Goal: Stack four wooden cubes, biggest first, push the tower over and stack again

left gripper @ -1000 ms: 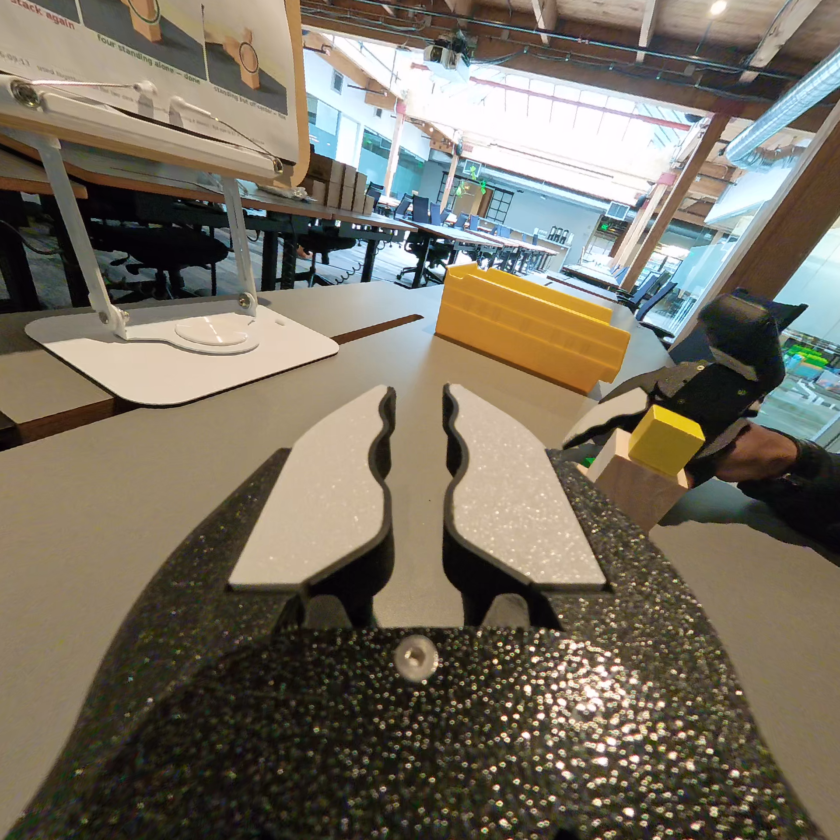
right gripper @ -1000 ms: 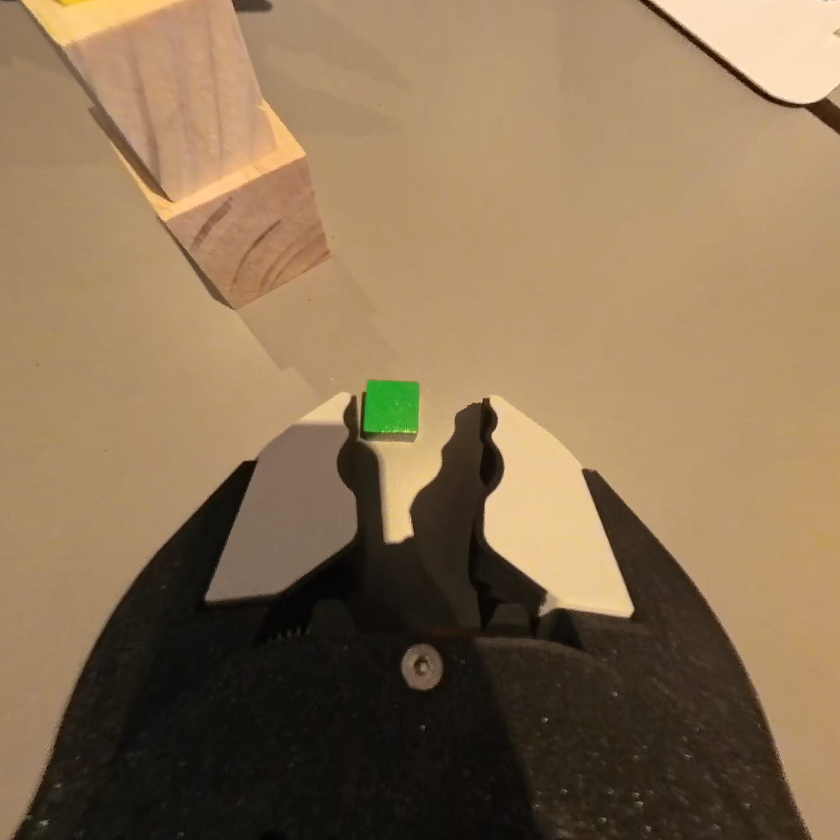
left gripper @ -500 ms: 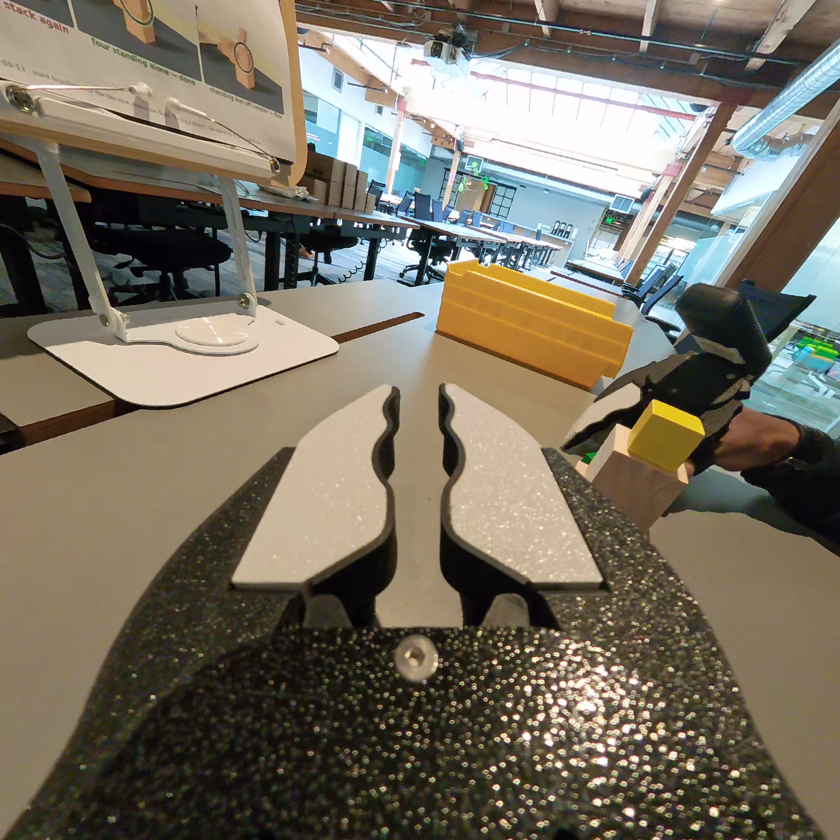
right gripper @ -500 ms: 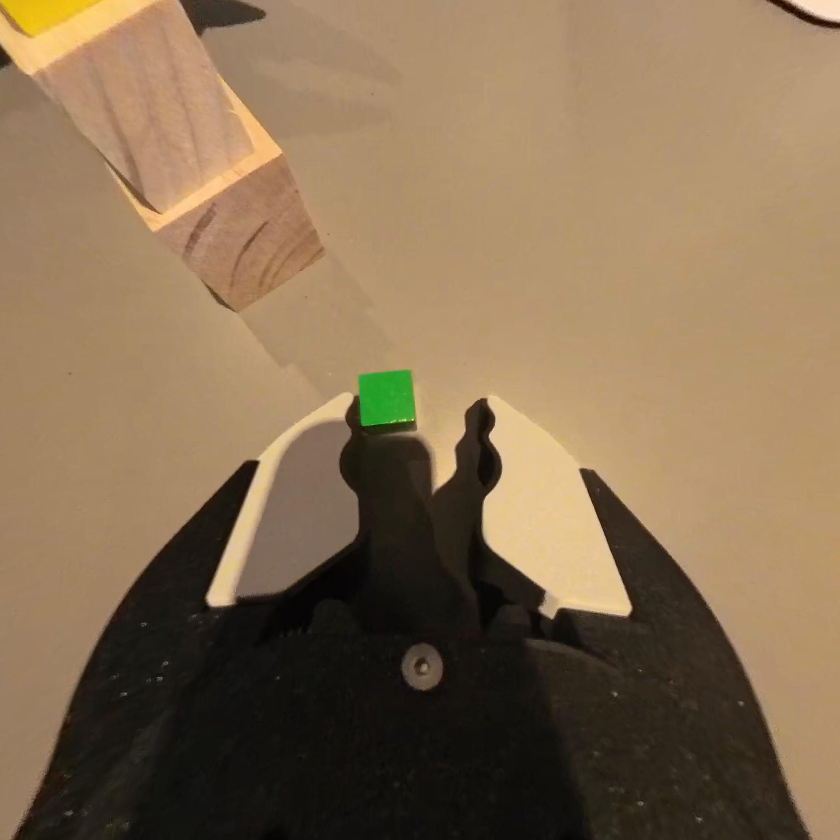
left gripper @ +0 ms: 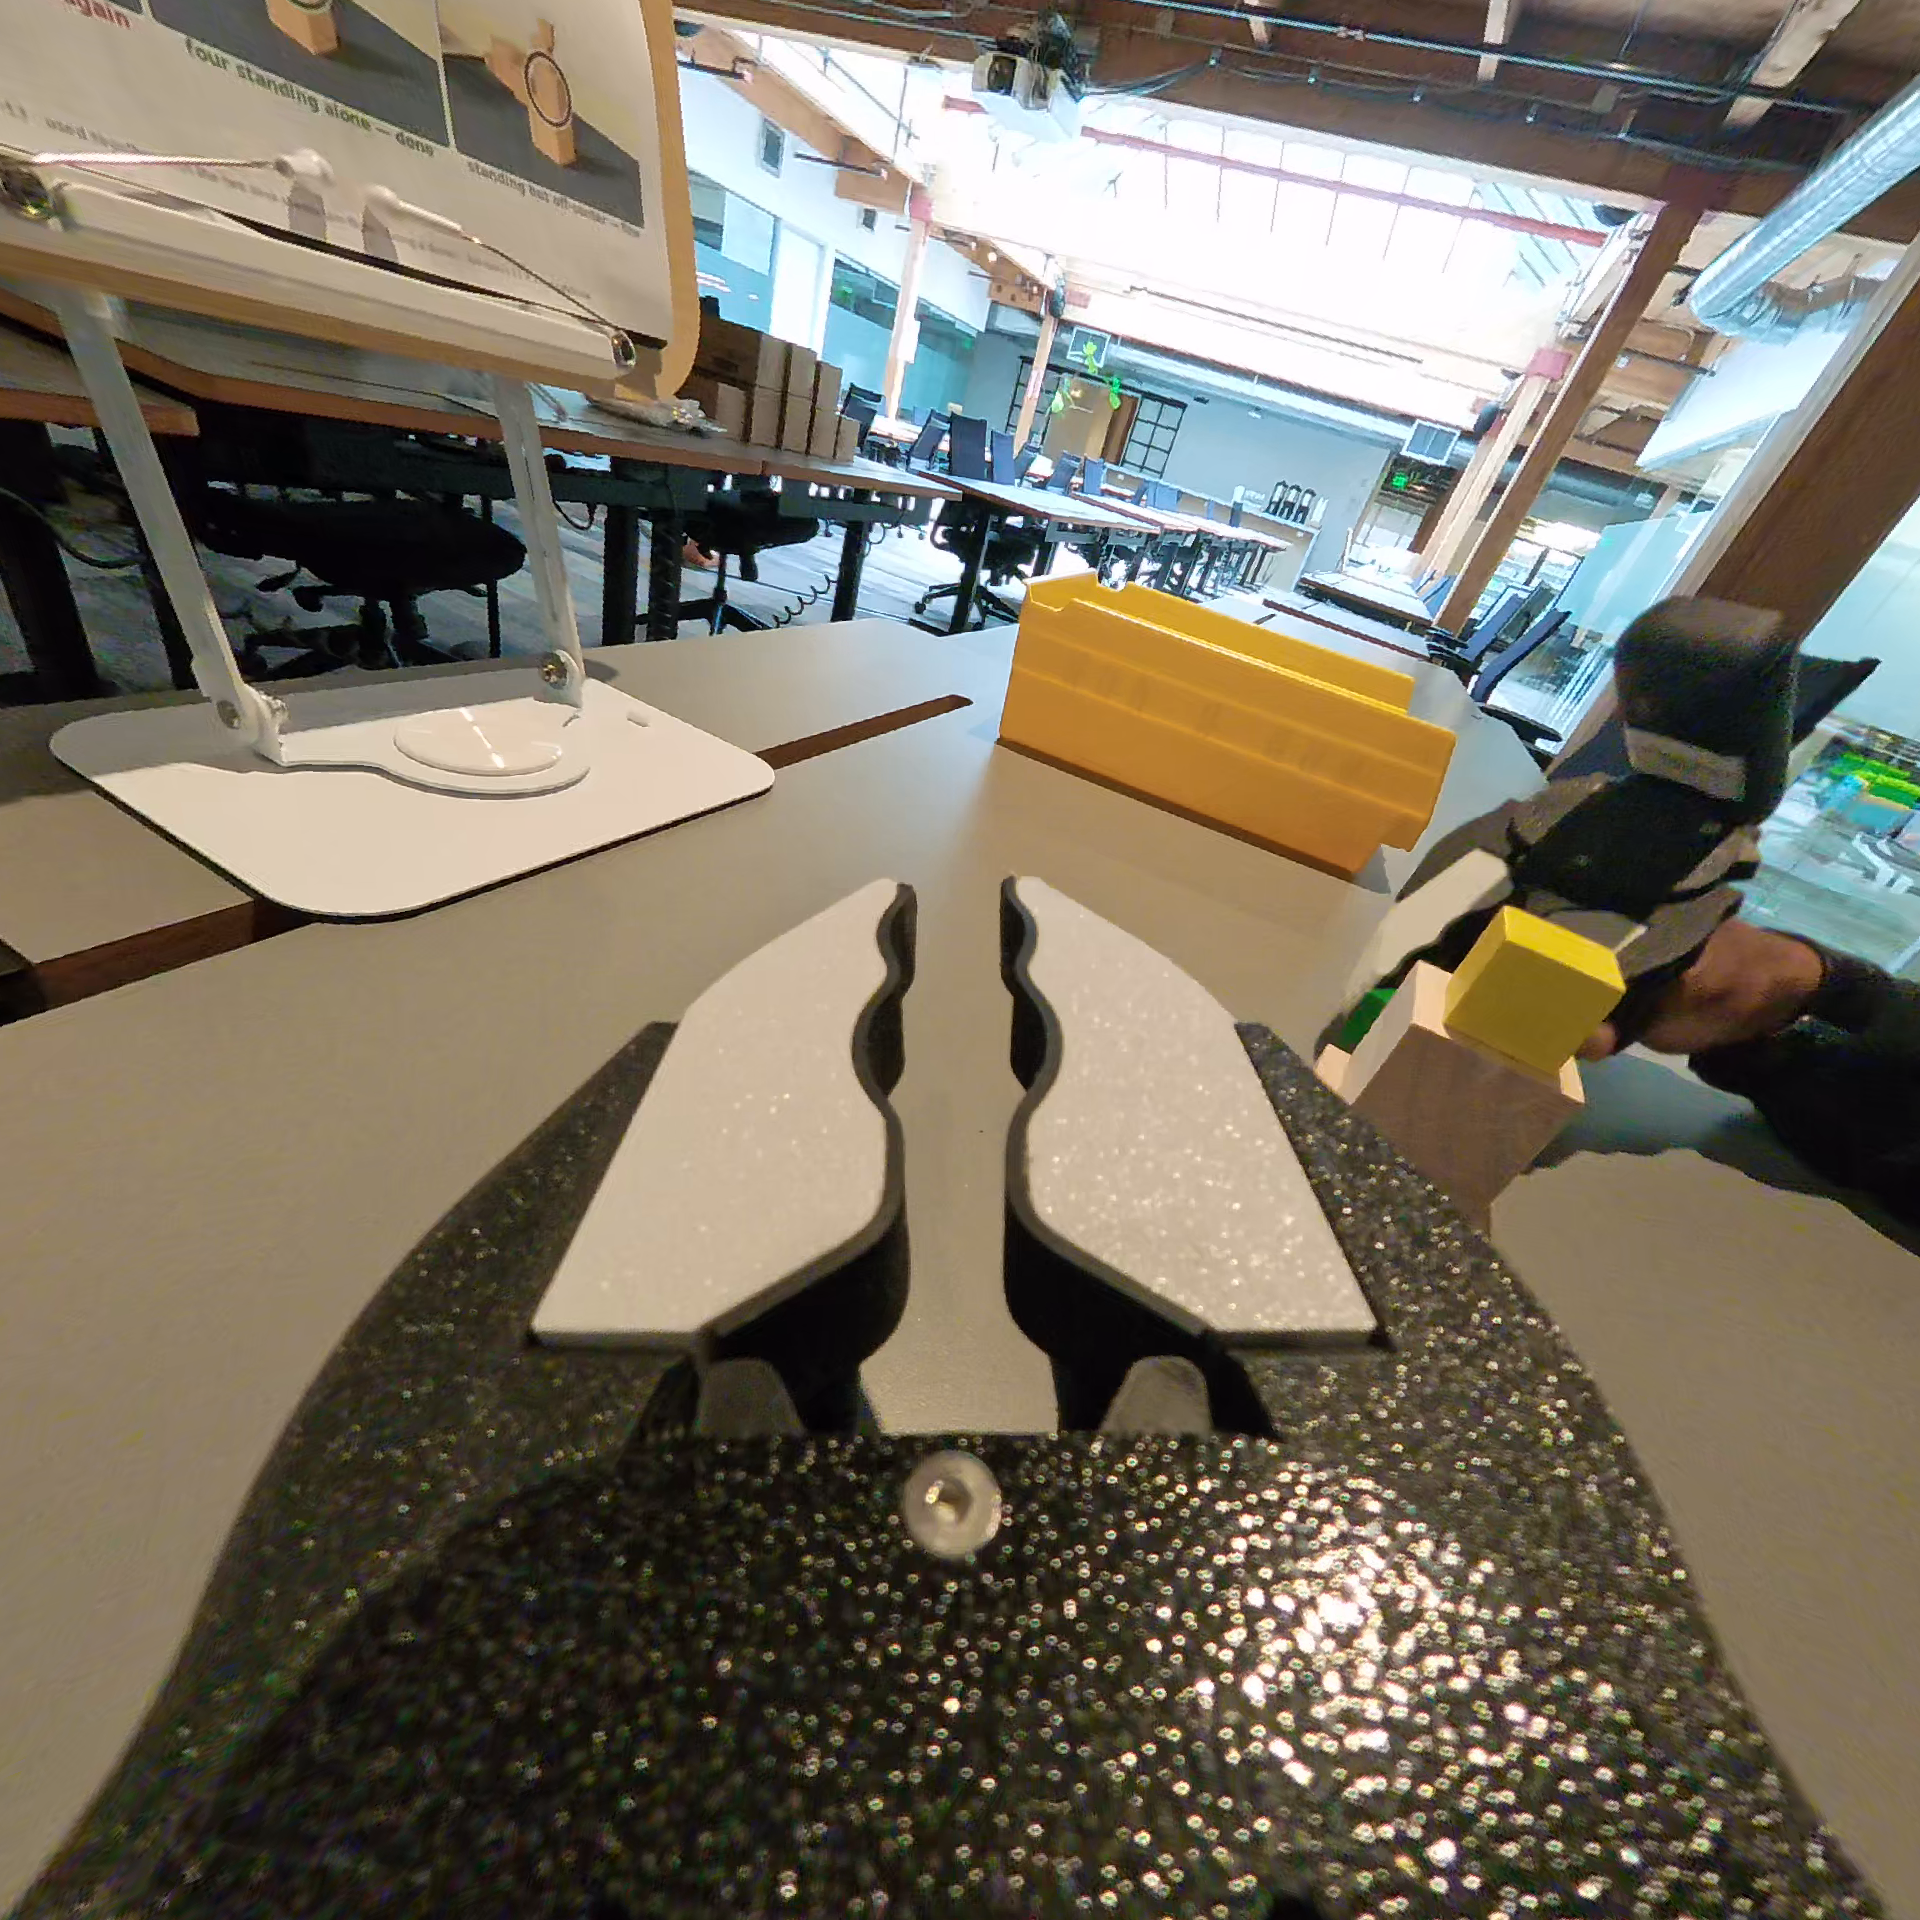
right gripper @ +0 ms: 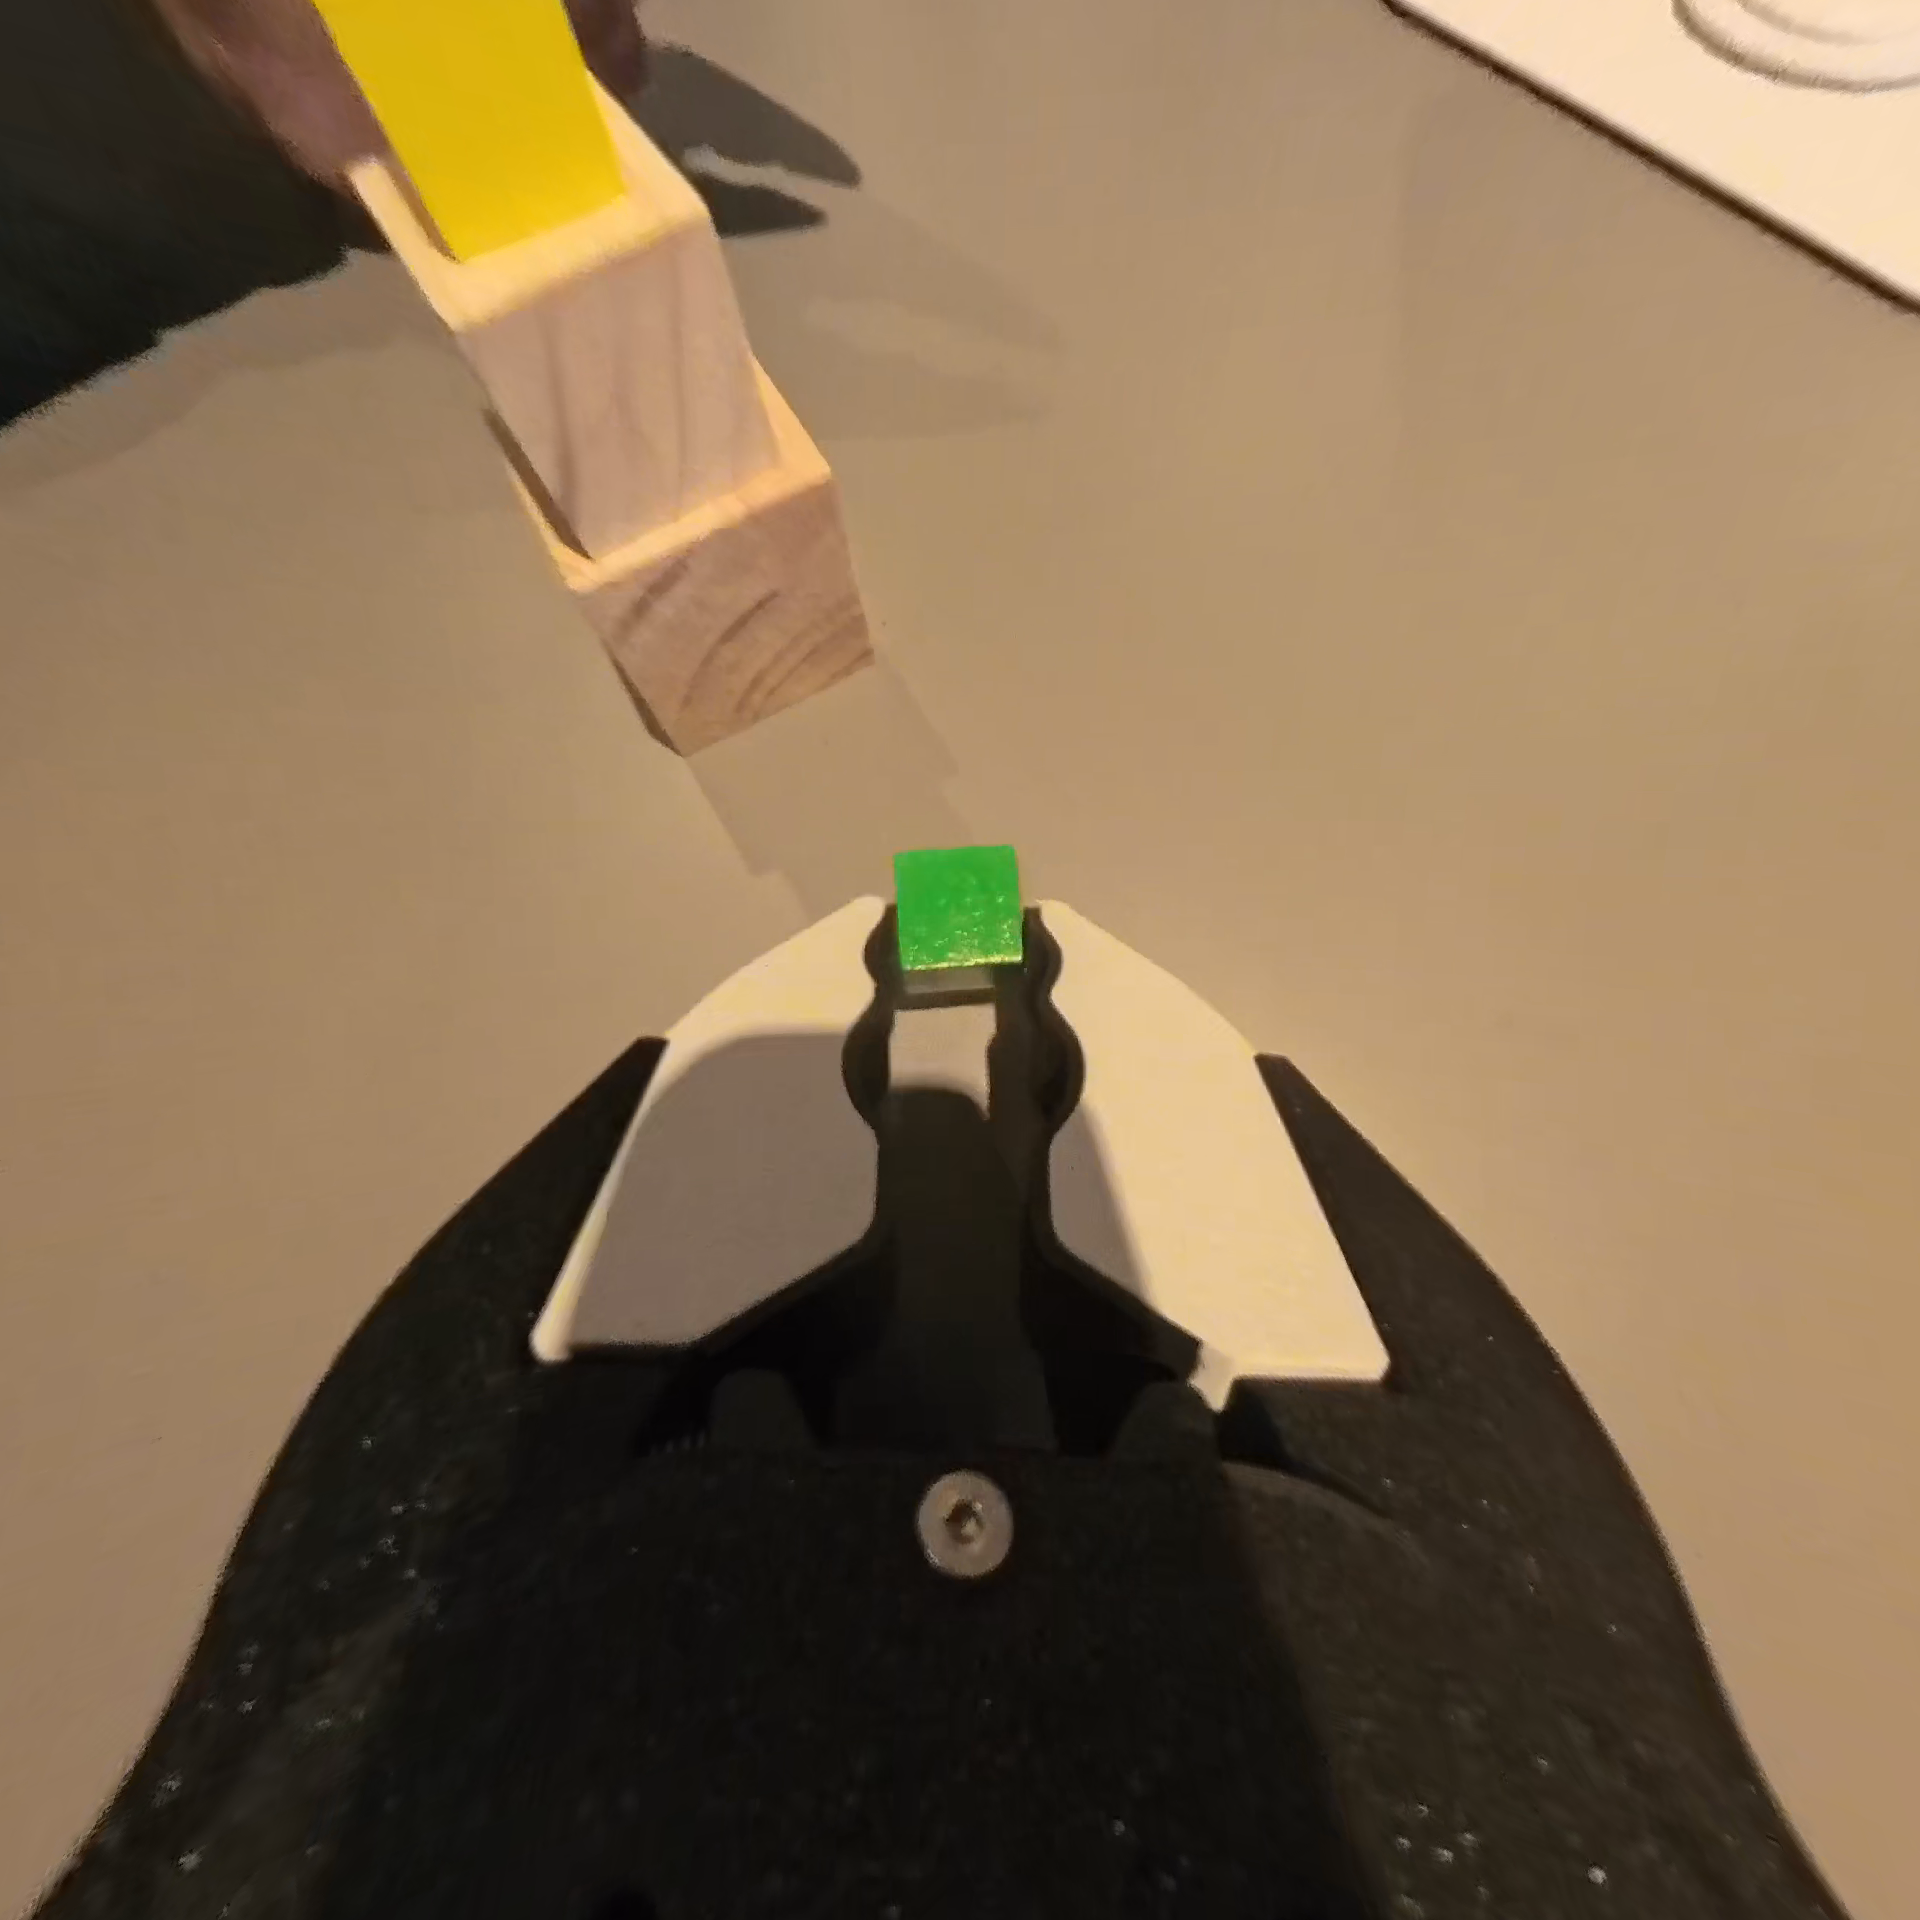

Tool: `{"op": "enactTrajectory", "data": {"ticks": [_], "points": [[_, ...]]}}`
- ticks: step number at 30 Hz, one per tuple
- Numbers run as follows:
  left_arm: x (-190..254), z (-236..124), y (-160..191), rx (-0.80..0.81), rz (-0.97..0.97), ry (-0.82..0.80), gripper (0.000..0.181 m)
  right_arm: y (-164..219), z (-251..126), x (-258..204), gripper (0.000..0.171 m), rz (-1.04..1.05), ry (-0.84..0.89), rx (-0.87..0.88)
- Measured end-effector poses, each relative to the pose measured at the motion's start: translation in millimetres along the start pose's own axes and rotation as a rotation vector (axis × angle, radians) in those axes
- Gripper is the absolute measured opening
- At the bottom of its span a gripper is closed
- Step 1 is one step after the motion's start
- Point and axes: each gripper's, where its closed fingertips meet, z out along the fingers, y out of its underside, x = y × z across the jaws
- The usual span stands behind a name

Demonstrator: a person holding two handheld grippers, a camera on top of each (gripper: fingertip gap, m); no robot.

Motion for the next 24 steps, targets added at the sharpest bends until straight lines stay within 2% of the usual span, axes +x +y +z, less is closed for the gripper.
{"op": "enactTrajectory", "data": {"ticks": [3, 8, 11, 18, 24], "points": [[0.5, 0.4, 0.5, -0.004, 0.005, 0.000, 0.015, -26.0, -13.5, -5.5, 0.022, -0.032, -0.065, 0.065], [0.7, 1.0, 1.2, -0.009, 0.006, 0.001, 0.015, -105.5, -43.7, -23.3, 0.022, -0.158, -0.184, 0.150], [1.7, 1.2, 1.5, -0.011, 0.007, 0.008, 0.015, -138.2, -43.7, -40.2, 0.022, -0.268, -0.245, 0.150], [6.8, 4.1, 5.6, -0.042, 0.030, 0.030, 0.012, -139.1, -7.2, -65.6, 0.023, -0.307, -0.416, 0.125], [10.3, 12.6, 17.6, -0.134, 0.024, 0.065, 0.009, -138.2, -6.4, -61.9, 0.022, -0.268, -0.421, 0.162]]}}
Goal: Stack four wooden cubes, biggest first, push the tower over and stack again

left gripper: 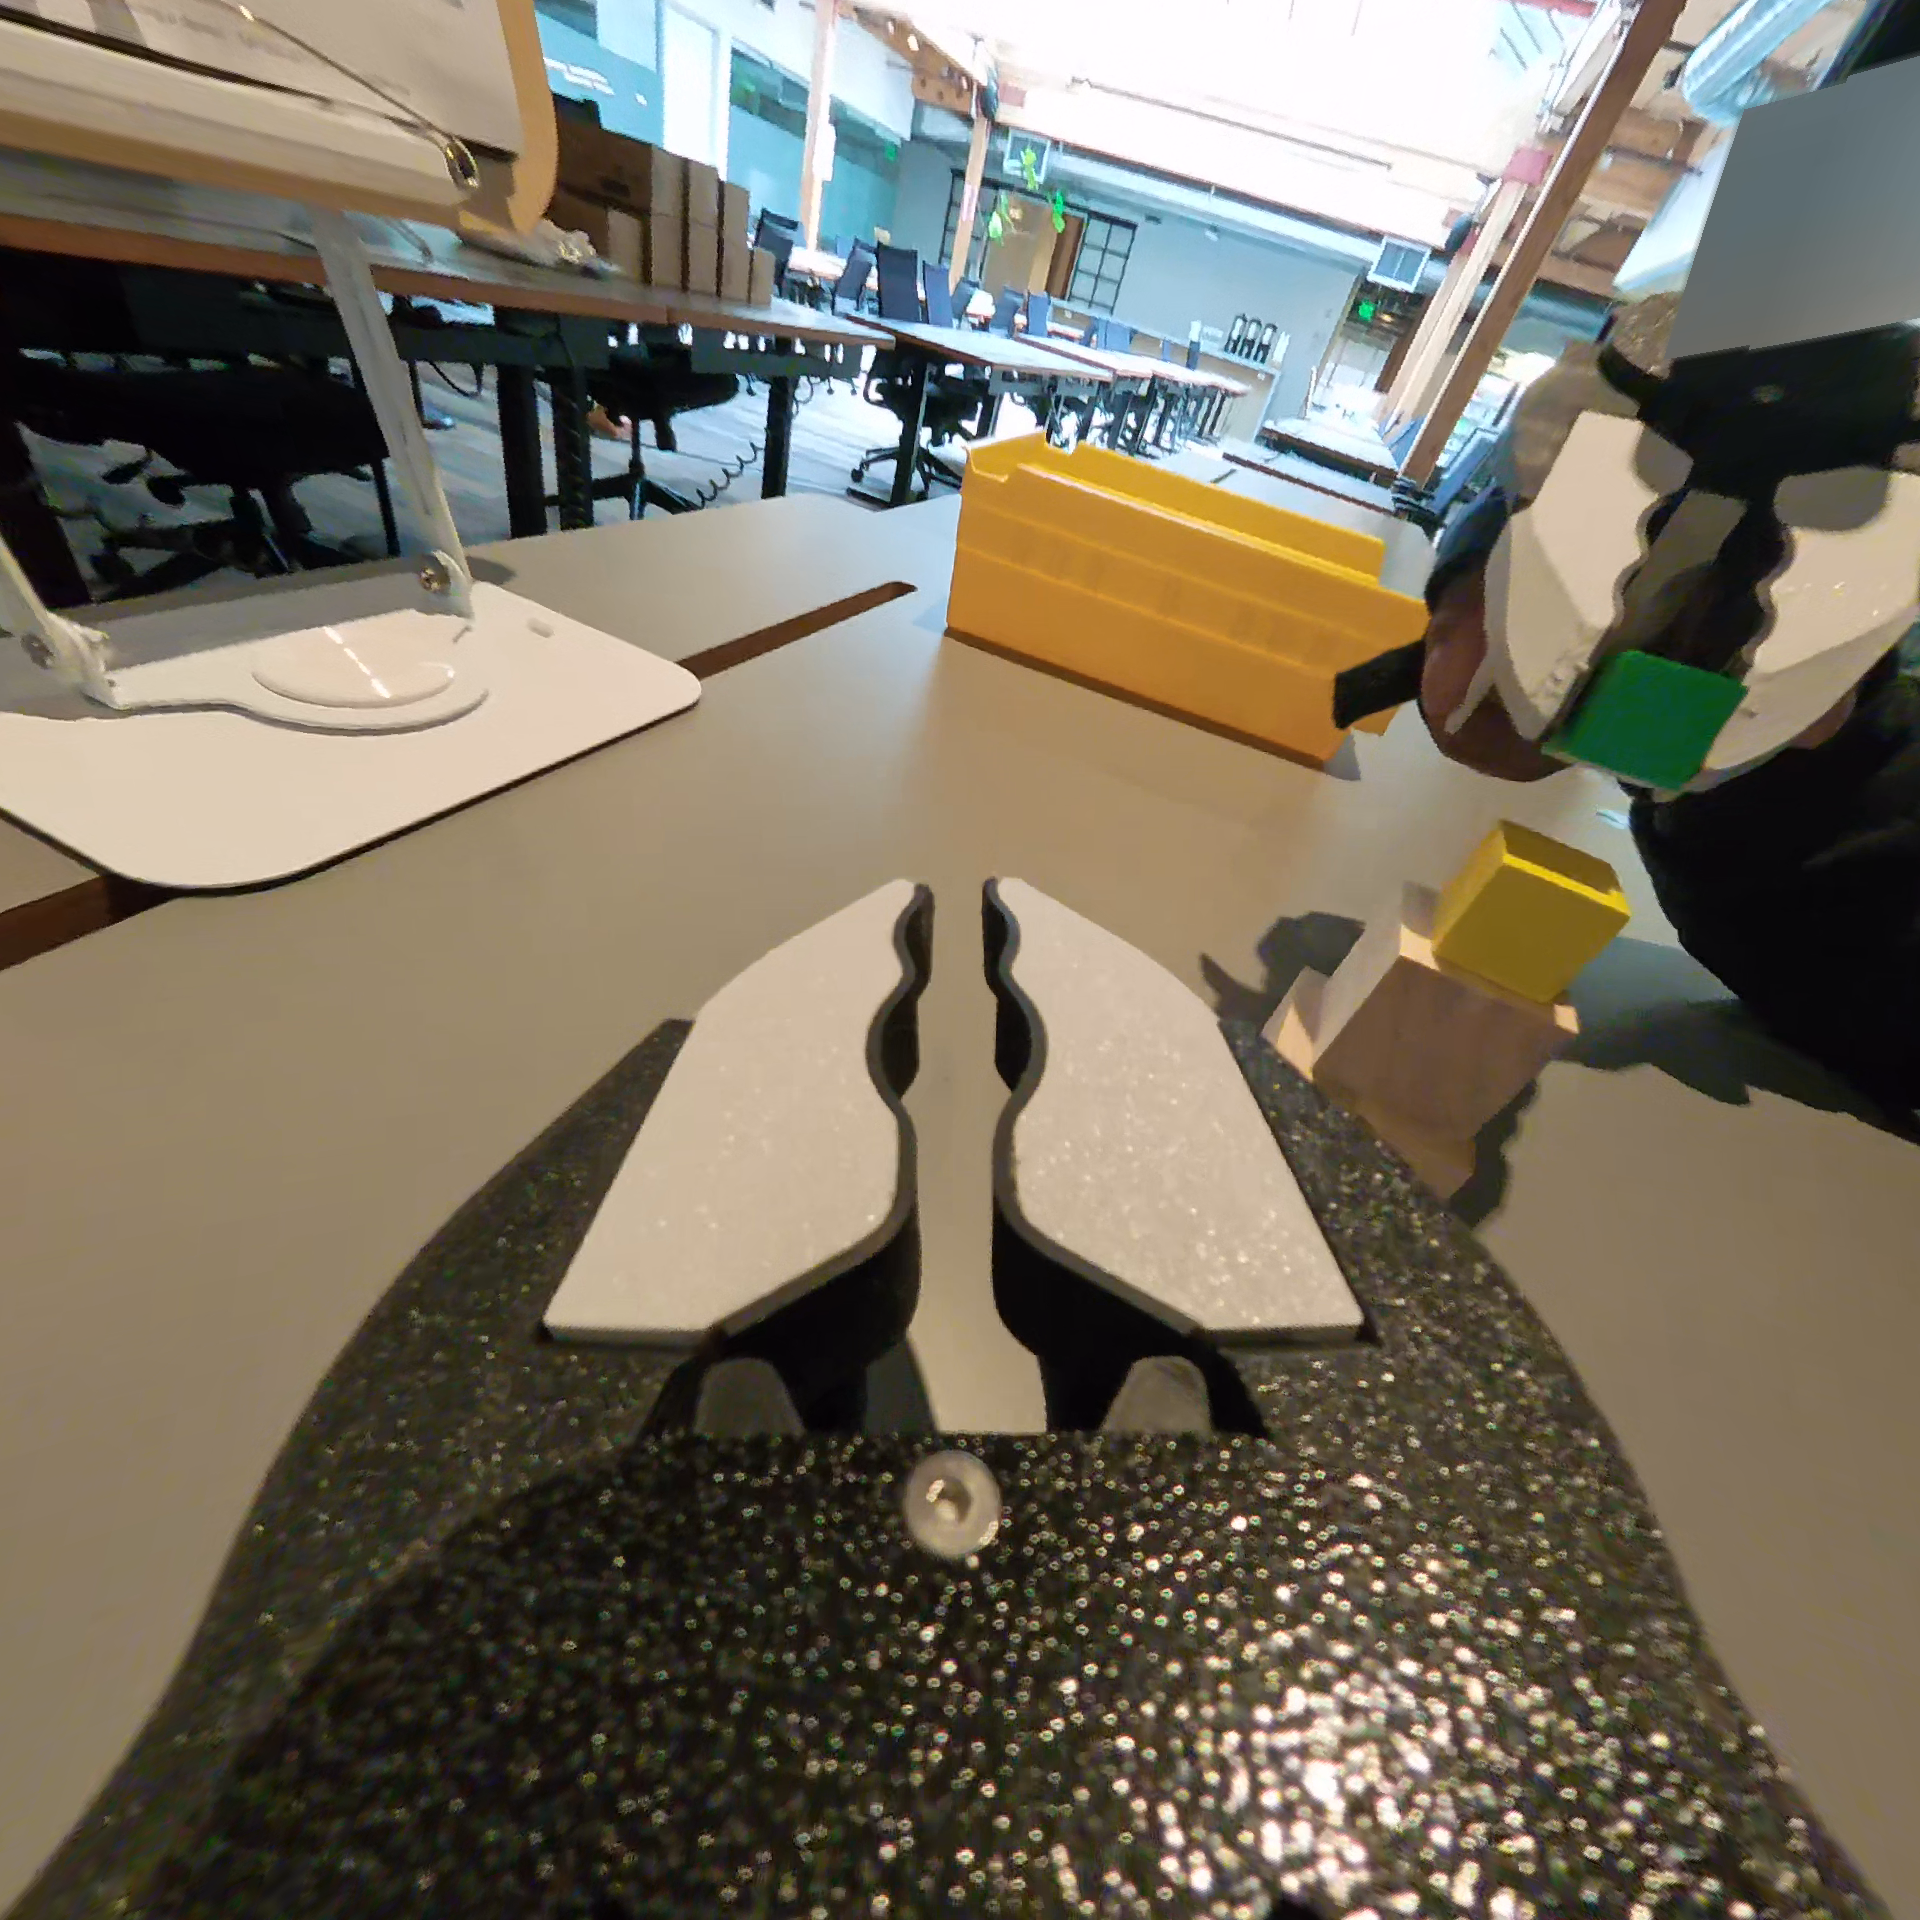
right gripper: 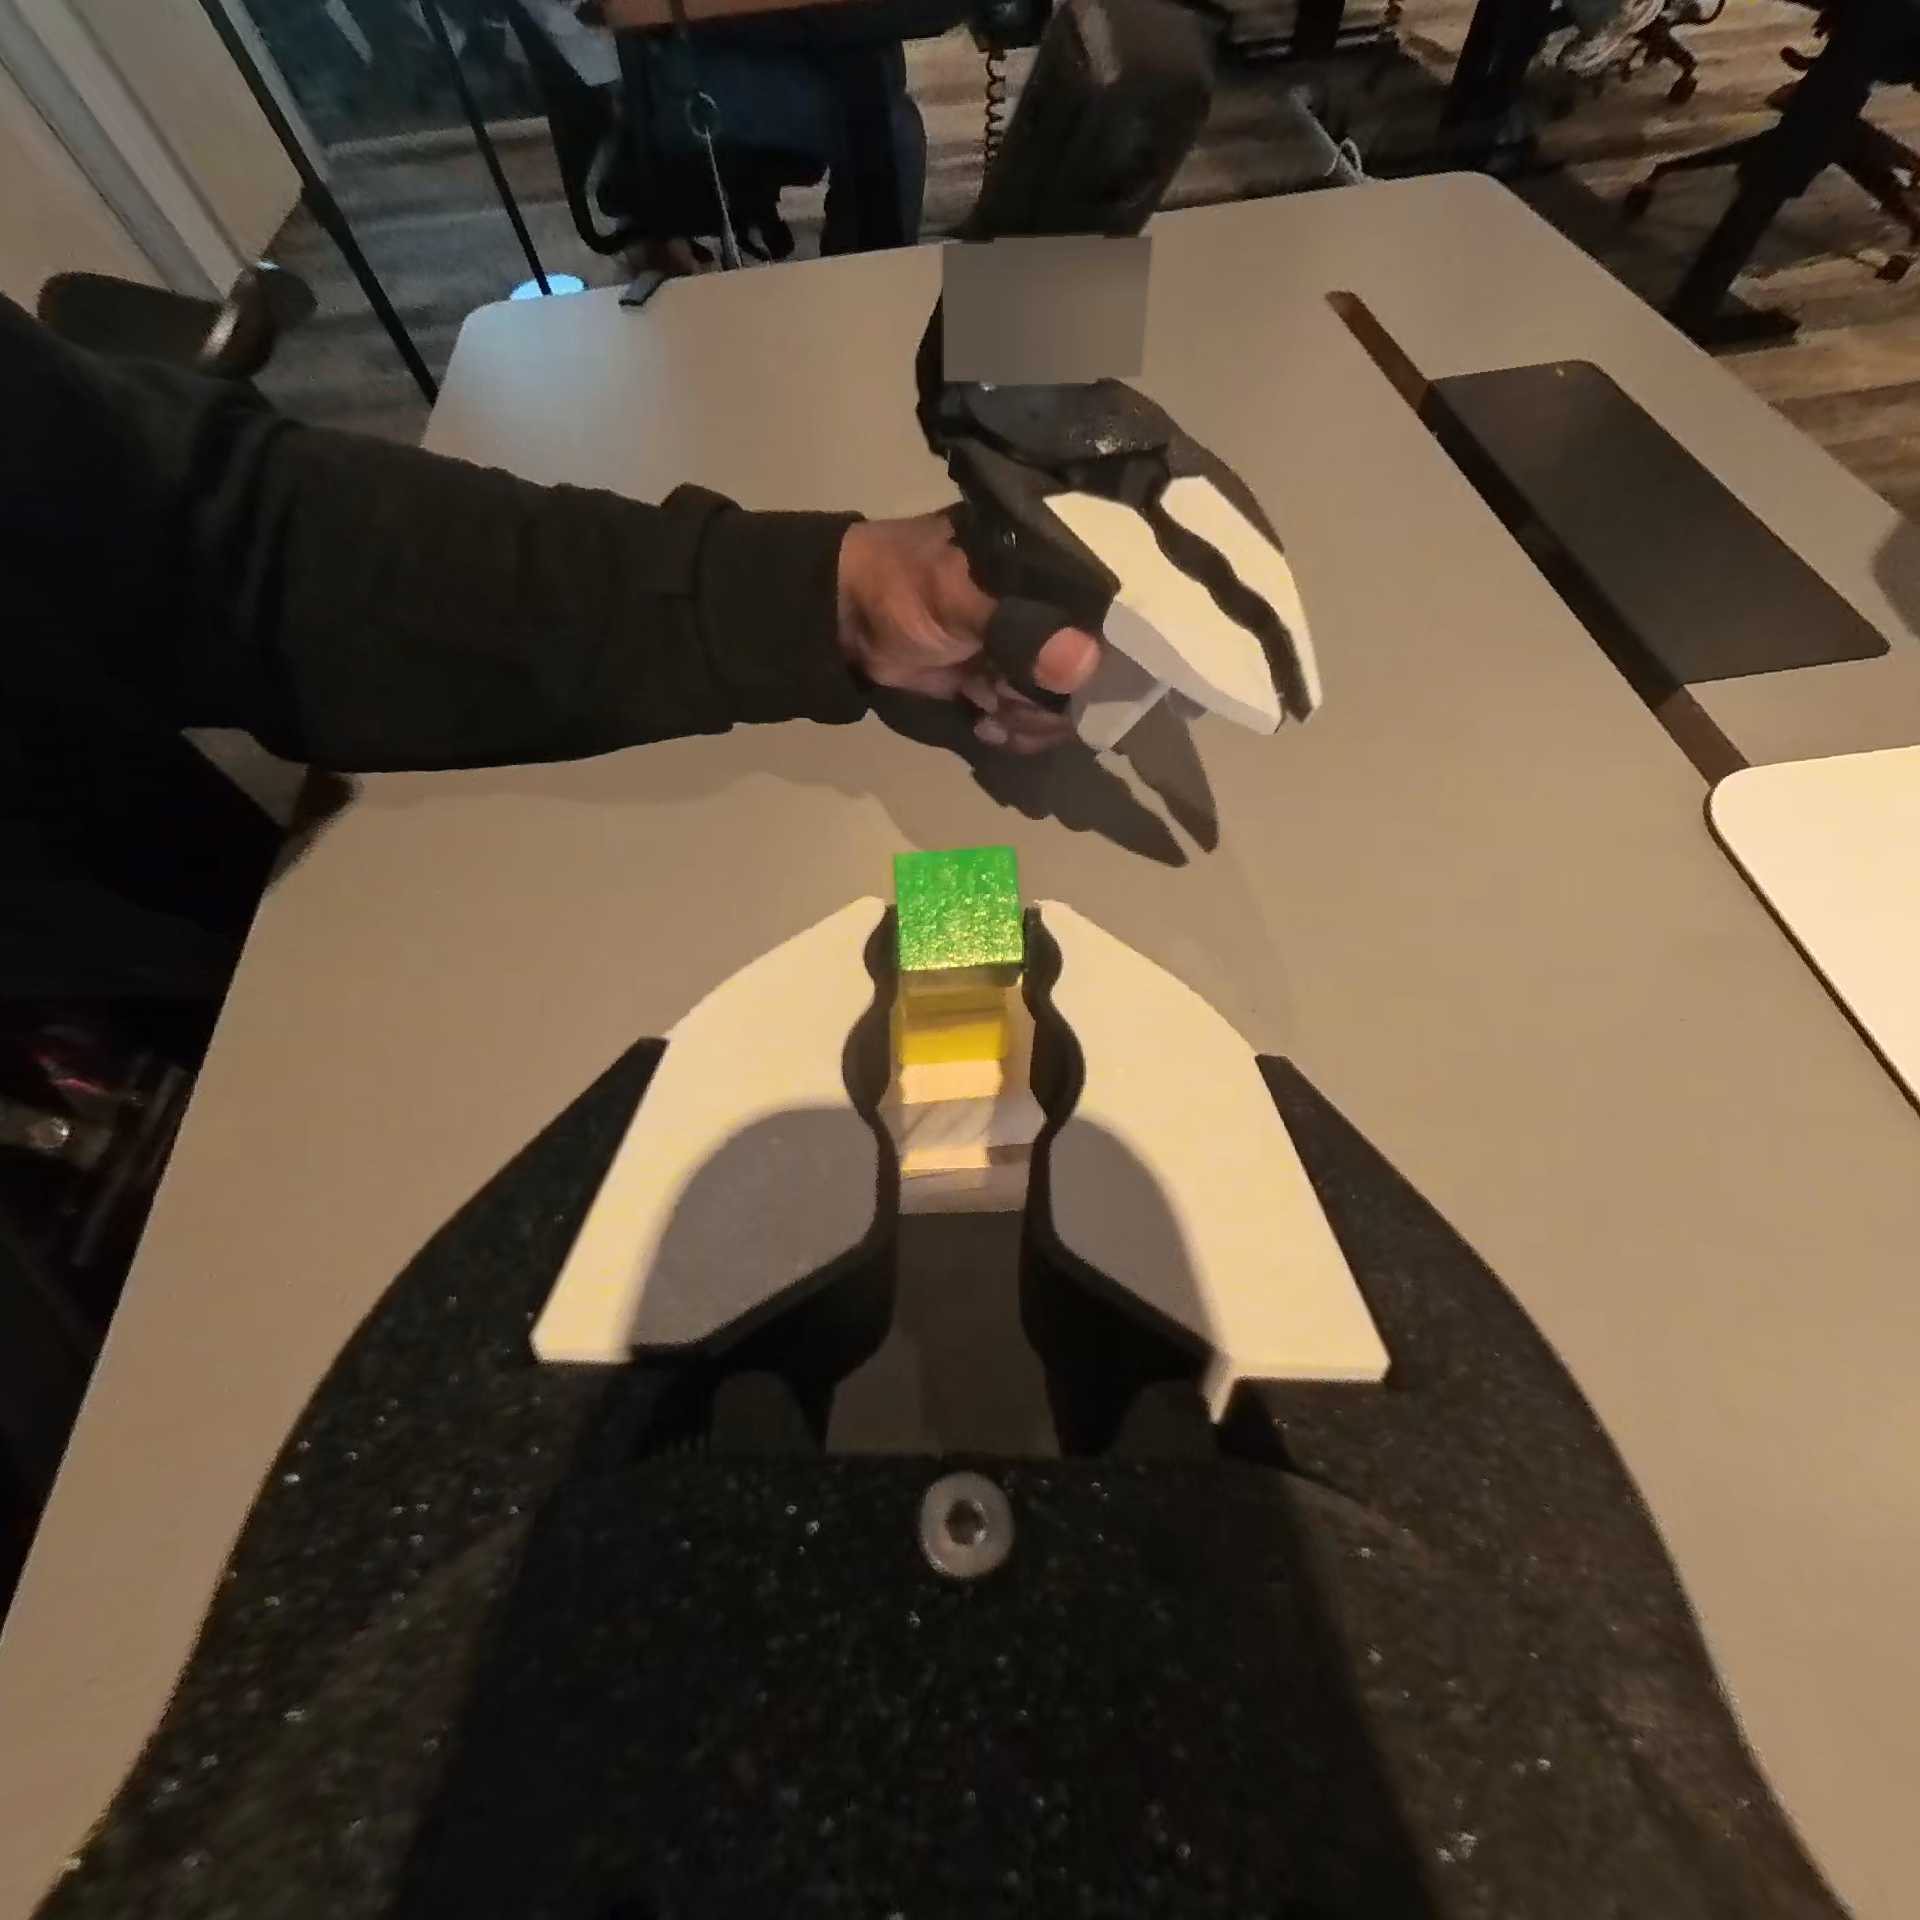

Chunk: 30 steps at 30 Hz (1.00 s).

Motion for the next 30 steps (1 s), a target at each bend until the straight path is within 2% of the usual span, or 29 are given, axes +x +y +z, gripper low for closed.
{"op": "enactTrajectory", "data": {"ticks": [20, 30], "points": [[5.7, 3.9, 5.4, -0.041, 0.040, 0.016, 0.009, 14.1, 11.4, -1.7, 0.023, -0.029, 0.010, -0.147], [7.1, 4.7, 6.6, -0.051, 0.048, 0.019, 0.009, 14.3, 14.8, -2.8, 0.023, -0.039, 0.014, -0.153]]}}
